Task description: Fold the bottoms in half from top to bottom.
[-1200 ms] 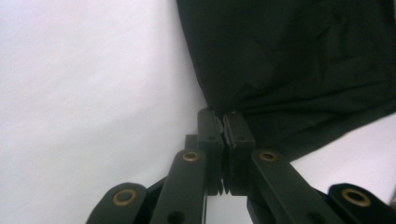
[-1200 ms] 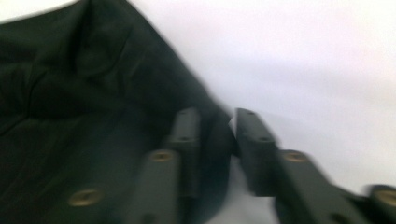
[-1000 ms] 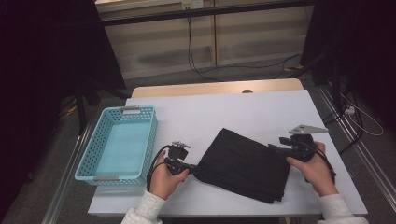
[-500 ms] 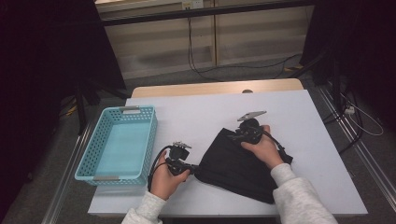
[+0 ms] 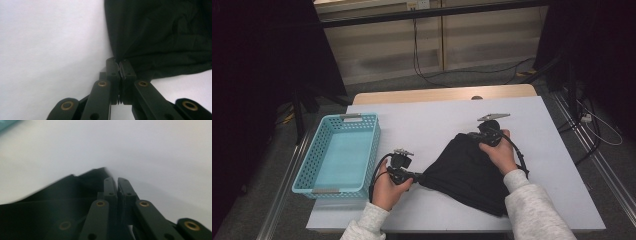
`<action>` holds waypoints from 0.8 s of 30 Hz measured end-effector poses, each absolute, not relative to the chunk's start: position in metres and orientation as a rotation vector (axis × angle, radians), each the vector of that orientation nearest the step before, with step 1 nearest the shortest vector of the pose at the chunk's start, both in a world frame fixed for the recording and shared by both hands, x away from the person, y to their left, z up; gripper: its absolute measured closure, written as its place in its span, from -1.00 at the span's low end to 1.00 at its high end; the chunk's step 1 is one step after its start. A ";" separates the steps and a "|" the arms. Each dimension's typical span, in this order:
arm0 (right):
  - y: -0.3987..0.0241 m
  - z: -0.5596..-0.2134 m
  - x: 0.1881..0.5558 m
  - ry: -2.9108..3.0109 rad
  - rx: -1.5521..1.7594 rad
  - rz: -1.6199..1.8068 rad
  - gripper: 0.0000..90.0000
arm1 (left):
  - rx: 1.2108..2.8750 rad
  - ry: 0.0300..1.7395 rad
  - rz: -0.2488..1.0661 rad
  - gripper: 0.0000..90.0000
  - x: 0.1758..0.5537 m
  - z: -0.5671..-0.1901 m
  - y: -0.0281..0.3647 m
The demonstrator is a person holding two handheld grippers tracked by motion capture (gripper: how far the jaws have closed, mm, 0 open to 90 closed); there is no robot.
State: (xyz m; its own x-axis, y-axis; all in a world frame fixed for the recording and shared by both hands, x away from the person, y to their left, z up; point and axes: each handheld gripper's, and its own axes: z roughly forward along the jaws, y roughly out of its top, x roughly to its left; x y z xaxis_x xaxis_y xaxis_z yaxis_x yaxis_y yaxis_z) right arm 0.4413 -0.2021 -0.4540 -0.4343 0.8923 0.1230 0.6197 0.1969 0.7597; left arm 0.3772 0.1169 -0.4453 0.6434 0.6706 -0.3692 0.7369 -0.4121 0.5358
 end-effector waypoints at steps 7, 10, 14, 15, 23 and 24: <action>-0.209 -0.442 0.425 2.158 1.378 1.056 0.10 | 2.158 1.117 -0.047 0.44 0.375 -0.438 0.123; -0.219 -0.436 0.409 2.175 1.347 1.053 -0.06 | 2.151 1.120 -0.019 -0.02 0.376 -0.438 0.118; -0.241 -0.433 0.381 2.175 1.347 1.081 -0.24 | 2.147 1.121 0.011 -0.30 0.376 -0.442 0.114; -0.246 -0.433 0.373 2.173 1.337 1.068 -0.26 | 2.148 1.128 0.023 -0.30 0.376 -0.442 0.113; -0.277 -0.448 0.329 2.117 1.367 1.071 -0.39 | 2.172 1.081 0.032 -0.51 0.376 -0.441 0.112; -0.279 -0.451 0.325 2.108 1.374 1.072 -0.40 | 2.173 1.080 0.037 -0.51 0.376 -0.441 0.112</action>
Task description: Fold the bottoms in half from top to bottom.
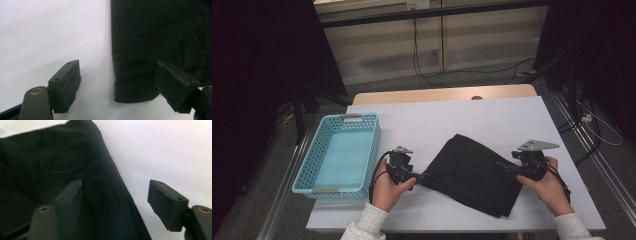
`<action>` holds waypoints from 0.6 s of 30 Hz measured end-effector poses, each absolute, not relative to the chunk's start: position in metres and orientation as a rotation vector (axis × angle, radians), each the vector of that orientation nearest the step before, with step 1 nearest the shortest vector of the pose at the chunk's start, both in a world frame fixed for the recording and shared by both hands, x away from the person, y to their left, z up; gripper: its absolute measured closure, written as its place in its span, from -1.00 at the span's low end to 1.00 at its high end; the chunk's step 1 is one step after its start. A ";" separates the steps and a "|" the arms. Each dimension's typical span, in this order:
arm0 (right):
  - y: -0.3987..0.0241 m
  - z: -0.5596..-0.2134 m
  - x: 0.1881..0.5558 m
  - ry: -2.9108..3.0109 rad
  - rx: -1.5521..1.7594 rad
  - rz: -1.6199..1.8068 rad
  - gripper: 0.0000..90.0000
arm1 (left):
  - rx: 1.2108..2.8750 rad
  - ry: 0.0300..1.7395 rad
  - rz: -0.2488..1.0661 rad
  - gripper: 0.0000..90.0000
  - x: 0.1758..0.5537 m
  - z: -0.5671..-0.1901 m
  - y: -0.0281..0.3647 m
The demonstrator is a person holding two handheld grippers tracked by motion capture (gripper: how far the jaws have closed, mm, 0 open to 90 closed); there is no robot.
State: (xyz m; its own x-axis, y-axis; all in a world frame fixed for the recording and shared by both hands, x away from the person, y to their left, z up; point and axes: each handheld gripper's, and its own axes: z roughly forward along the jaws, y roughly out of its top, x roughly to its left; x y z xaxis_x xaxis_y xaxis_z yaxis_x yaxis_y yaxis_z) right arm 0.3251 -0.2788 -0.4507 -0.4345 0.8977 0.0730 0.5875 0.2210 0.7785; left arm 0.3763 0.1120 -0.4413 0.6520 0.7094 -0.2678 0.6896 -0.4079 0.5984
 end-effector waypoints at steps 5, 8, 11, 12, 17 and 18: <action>-0.287 -0.451 0.314 2.038 1.404 1.100 -0.47 | 2.183 1.060 0.052 -0.57 0.377 -0.439 0.110; -0.290 -0.452 0.309 2.022 1.424 1.116 -0.48 | 2.189 1.052 0.050 -0.59 0.377 -0.438 0.110; -0.295 -0.453 0.307 1.997 1.466 1.123 -0.49 | 2.196 1.059 0.051 -0.61 0.377 -0.439 0.110; -0.296 -0.453 0.307 1.996 1.468 1.125 -0.49 | 2.200 1.058 0.052 -0.61 0.377 -0.439 0.110; -0.299 -0.453 0.304 1.989 1.485 1.120 -0.41 | 2.206 1.051 0.069 -0.61 0.375 -0.438 0.108; -0.301 -0.452 0.304 1.980 1.486 1.117 -0.42 | 2.200 1.052 0.066 -0.61 0.375 -0.437 0.108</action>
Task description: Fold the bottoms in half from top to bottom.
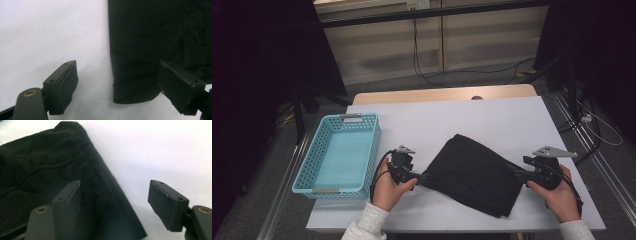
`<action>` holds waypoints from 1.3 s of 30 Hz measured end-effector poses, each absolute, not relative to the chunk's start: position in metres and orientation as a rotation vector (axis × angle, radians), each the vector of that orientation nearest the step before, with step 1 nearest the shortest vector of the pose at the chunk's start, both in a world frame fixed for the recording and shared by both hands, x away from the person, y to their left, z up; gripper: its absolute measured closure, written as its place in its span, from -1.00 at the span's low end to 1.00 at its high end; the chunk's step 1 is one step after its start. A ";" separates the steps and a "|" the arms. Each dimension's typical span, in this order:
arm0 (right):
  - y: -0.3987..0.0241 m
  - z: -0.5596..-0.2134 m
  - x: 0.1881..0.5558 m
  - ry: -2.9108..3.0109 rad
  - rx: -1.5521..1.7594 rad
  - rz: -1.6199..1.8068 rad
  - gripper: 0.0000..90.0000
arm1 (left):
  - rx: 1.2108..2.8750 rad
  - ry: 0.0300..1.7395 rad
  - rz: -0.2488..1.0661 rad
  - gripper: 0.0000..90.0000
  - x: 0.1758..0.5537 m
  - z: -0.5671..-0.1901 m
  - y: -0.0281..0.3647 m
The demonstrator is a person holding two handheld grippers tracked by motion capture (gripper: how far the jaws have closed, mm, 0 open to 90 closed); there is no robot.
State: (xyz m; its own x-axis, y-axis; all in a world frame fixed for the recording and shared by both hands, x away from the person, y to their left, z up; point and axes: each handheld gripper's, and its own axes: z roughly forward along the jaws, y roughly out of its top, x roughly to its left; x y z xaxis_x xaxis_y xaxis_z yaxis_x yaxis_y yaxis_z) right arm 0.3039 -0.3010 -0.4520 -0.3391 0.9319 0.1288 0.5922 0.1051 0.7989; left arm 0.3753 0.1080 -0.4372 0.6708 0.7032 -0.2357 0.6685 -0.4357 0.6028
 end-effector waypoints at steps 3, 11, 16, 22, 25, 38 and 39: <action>-0.305 -0.450 0.303 1.958 1.462 1.126 -0.35 | 2.187 1.054 0.057 -0.61 0.375 -0.437 0.108; -0.296 -0.470 0.311 2.101 1.453 1.041 -0.29 | 2.194 1.048 0.046 -0.61 0.376 -0.439 0.107; -0.293 -0.471 0.312 2.106 1.443 1.038 -0.15 | 2.194 1.050 0.052 -0.61 0.375 -0.439 0.107; -0.287 -0.471 0.308 2.128 1.453 1.113 0.50 | 2.192 1.043 0.049 -0.60 0.374 -0.437 0.105; -0.282 -0.473 0.308 2.164 1.463 1.180 0.77 | 2.189 1.042 0.052 -0.59 0.373 -0.437 0.105; -0.255 -0.464 0.301 2.222 1.418 1.265 0.82 | 2.173 1.064 0.058 -0.61 0.378 -0.435 0.107; -0.253 -0.462 0.300 2.216 1.407 1.261 0.82 | 2.173 1.070 0.059 -0.61 0.378 -0.436 0.108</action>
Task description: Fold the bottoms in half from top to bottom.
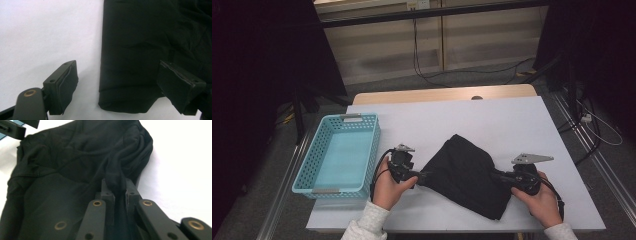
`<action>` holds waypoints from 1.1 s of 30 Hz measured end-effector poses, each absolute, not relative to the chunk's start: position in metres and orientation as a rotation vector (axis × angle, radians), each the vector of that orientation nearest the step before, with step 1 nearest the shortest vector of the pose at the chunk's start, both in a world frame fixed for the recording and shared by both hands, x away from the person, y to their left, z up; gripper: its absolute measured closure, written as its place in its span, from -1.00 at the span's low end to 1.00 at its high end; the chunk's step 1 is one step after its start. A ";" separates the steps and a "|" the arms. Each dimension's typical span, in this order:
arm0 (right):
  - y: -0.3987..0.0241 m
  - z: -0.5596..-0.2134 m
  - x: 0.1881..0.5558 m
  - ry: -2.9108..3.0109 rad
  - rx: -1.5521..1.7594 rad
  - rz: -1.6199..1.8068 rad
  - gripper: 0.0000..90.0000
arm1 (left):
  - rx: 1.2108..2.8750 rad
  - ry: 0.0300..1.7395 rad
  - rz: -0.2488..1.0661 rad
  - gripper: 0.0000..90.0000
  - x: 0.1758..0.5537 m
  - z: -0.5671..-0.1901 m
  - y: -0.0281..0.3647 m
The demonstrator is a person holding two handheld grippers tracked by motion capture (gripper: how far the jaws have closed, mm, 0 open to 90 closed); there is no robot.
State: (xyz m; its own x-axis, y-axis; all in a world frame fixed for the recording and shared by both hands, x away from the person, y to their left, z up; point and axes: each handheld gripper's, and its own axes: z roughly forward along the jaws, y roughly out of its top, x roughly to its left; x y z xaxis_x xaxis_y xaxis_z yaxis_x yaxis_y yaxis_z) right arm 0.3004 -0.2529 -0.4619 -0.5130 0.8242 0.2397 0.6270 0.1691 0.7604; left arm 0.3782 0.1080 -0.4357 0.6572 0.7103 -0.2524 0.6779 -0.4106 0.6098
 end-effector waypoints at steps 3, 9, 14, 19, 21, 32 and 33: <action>-0.255 -0.455 0.298 2.191 1.382 1.235 0.82 | 2.173 1.071 0.057 -0.63 0.378 -0.437 0.109; -0.253 -0.457 0.303 2.179 1.398 1.270 0.82 | 2.171 1.070 0.065 -0.63 0.378 -0.436 0.109; -0.240 -0.467 0.310 2.224 1.395 1.221 0.81 | 2.187 1.063 0.067 -0.63 0.378 -0.437 0.107; -0.249 -0.459 0.309 2.179 1.384 1.176 0.80 | 2.194 1.055 0.066 -0.63 0.377 -0.438 0.105; -0.252 -0.465 0.309 2.165 1.389 1.108 0.74 | 2.199 1.052 0.056 -0.63 0.377 -0.438 0.104; -0.266 -0.471 0.312 2.055 1.495 1.026 -0.21 | 2.191 1.055 0.064 -0.63 0.378 -0.437 0.105; -0.264 -0.471 0.312 2.056 1.497 1.024 -0.15 | 2.190 1.060 0.065 -0.63 0.378 -0.437 0.105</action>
